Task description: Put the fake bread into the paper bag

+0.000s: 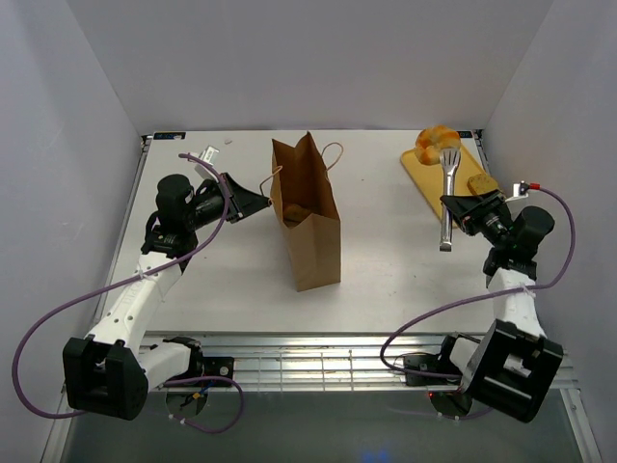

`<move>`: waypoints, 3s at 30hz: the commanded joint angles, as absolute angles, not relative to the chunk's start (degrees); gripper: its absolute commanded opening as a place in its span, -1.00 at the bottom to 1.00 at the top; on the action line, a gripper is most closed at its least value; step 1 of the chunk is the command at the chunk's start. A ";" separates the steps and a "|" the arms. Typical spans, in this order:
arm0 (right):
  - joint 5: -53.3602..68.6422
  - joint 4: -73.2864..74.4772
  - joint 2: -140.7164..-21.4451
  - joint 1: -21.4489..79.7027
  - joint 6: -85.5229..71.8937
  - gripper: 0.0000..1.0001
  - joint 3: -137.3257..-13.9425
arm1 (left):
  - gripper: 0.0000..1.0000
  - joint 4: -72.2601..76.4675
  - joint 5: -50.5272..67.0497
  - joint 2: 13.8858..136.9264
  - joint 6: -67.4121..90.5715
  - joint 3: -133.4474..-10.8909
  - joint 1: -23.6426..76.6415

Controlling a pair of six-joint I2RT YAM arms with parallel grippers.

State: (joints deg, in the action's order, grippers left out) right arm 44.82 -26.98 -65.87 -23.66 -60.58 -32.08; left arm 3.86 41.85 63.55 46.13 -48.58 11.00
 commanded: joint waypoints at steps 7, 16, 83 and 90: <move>54.04 -10.90 -45.98 -22.94 -54.93 -0.64 -37.52 | -1.00 0.44 43.86 62.05 45.09 -47.46 11.25; 54.14 -5.71 -38.50 -14.33 -54.75 -0.64 -47.63 | -1.00 0.35 44.38 61.35 45.09 -46.32 11.25; 23.47 19.51 -42.63 30.06 -34.98 -0.30 -61.08 | -1.00 0.35 43.42 61.08 47.11 -49.13 11.25; 21.10 22.23 -41.49 30.15 -33.67 -0.32 -62.48 | -1.00 0.35 43.42 61.26 47.11 -49.22 11.25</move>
State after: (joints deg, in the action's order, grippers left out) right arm 23.24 22.33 -43.18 29.87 -35.55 -59.24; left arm 1.96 43.31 62.26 47.51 -47.75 11.00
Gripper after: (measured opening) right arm 0.353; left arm 0.077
